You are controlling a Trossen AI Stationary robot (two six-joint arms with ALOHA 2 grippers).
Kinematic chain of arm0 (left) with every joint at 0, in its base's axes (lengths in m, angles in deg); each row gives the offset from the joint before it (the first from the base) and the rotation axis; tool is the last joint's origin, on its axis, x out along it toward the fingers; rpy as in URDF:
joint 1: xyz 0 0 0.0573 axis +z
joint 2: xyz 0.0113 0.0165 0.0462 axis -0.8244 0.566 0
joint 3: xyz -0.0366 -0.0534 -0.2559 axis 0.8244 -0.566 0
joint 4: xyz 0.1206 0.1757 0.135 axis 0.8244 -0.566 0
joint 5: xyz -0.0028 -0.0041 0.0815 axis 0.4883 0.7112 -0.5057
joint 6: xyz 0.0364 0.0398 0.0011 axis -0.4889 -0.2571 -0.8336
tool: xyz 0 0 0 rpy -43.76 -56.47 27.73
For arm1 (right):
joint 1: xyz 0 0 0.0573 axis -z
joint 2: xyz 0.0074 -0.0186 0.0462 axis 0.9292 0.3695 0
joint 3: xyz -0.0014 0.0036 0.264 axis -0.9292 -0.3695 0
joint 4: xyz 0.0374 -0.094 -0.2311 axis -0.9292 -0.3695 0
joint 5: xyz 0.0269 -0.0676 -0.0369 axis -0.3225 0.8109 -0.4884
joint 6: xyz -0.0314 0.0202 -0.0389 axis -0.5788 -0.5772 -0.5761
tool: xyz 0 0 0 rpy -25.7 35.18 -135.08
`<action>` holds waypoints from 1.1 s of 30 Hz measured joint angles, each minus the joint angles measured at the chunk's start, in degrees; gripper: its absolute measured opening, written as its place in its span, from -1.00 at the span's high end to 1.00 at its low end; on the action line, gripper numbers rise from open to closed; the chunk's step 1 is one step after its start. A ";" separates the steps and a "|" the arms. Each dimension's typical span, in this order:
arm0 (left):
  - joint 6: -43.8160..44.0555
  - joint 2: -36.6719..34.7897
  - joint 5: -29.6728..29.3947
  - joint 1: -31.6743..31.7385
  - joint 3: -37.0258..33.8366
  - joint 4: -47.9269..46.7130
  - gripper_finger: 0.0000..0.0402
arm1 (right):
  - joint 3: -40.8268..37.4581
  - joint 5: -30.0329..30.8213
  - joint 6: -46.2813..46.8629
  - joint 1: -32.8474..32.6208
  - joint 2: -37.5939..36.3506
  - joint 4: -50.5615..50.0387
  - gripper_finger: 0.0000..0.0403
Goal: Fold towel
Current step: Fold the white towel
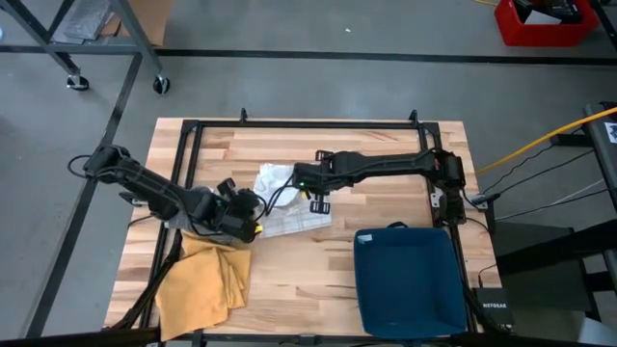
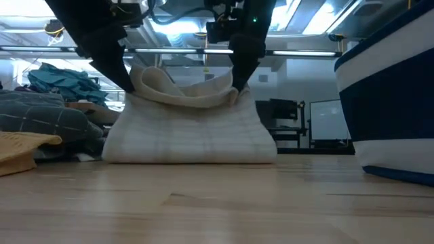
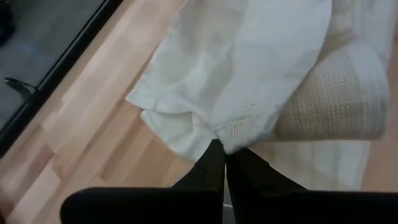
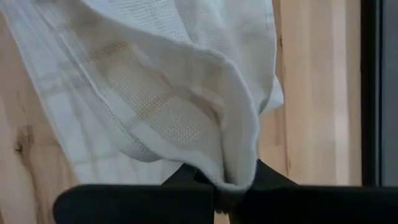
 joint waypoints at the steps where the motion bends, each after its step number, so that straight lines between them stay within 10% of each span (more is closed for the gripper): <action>1: -0.64 0.00 0.02 0.72 0.00 -0.02 1.00 | -0.33 0.02 -0.66 0.29 -0.02 0.66 0.94; 22: -2.77 8.35 -1.77 15.26 -0.07 -0.04 0.37 | -1.18 11.45 -3.44 4.95 -0.02 5.62 0.14; 33: -9.48 4.87 -7.29 19.19 -0.11 -1.52 0.60 | -1.18 -13.84 -0.47 3.49 -0.01 1.88 0.29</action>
